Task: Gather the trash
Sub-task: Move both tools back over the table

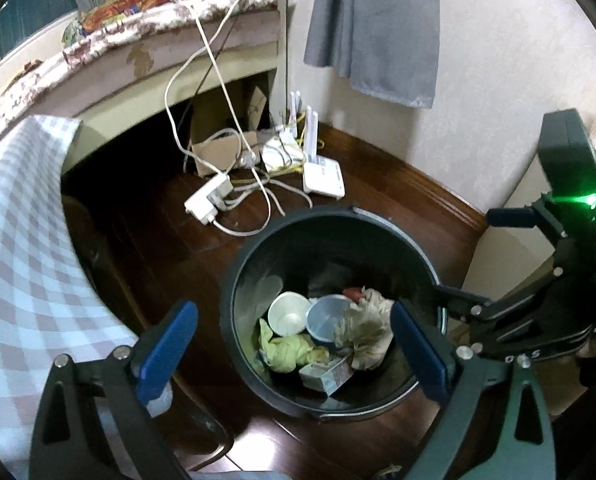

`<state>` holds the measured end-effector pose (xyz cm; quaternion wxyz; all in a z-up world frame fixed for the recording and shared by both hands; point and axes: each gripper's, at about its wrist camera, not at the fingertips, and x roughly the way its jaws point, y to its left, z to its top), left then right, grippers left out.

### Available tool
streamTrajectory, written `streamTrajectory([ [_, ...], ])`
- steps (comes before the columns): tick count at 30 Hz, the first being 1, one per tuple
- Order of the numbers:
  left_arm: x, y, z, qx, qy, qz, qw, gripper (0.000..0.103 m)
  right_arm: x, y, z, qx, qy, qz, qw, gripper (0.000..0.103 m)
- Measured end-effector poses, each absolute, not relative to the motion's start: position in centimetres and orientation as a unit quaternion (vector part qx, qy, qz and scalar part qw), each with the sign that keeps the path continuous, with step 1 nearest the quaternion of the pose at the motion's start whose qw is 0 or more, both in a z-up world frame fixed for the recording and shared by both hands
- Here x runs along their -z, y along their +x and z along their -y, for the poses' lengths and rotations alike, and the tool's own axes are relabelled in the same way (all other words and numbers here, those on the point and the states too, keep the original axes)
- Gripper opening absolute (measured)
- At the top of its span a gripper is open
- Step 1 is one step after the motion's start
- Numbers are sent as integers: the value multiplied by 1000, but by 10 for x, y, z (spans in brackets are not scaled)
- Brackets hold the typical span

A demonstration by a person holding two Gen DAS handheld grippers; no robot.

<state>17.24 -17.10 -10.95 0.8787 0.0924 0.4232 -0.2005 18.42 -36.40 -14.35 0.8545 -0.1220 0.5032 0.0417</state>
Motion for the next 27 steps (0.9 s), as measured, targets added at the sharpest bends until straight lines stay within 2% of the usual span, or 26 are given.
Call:
streamTrajectory([
  [27,41,157,135,173,75,-353,916,99,56,176,348,-43,-75,-418,904,103],
])
